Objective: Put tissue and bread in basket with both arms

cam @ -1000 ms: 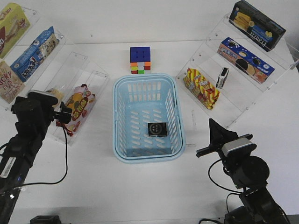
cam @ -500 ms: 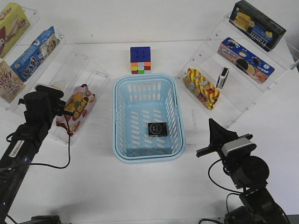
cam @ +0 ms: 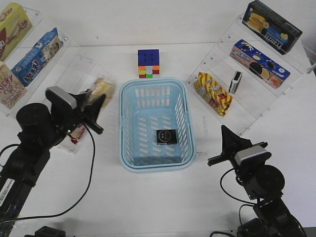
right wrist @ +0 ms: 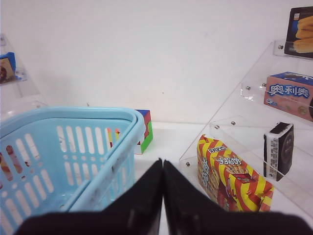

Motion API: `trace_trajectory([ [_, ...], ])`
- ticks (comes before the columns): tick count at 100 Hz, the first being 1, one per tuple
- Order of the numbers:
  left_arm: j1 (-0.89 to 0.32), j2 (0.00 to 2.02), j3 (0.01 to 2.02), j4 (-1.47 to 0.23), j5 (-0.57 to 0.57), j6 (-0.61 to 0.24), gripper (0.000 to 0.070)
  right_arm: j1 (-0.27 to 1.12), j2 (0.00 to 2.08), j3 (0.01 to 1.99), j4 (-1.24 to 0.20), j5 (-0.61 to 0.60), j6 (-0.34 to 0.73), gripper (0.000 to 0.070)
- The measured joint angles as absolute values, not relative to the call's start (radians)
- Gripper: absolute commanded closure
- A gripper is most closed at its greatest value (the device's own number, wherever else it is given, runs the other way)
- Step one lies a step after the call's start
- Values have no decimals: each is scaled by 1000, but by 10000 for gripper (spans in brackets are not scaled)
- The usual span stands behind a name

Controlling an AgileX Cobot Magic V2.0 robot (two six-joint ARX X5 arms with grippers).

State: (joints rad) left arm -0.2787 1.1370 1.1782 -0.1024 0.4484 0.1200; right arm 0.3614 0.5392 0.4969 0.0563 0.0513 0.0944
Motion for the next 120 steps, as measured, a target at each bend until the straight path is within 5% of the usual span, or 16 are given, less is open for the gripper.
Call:
trace_trajectory([
  [9, -355, 1179, 1176, -108, 532, 80, 670, 361, 539, 497, 56, 52, 94, 696],
  [22, -457, 1230, 1173, -113, 540, 56, 292, 361, 539, 497, 56, 52, 94, 696],
  [29, -487, 1248, 1173, -112, 548, 52, 203, 361, 539, 497, 56, 52, 94, 696],
  [51, -476, 1243, 1173, -117, 501, 49, 237, 361, 539, 497, 56, 52, 94, 696],
  [57, -460, 1217, 1173, -134, 443, 48, 374, 361, 539, 497, 56, 52, 94, 696],
  [65, -426, 1154, 1173, -159, 343, 49, 700, 361, 539, 497, 56, 52, 94, 695],
  [92, -306, 937, 1161, -427, 34, 40, 700, 361, 539, 497, 52, 52, 94, 695],
  [120, -165, 660, 743, -146, 23, 10, 700, 361, 539, 497, 54, 52, 94, 695],
])
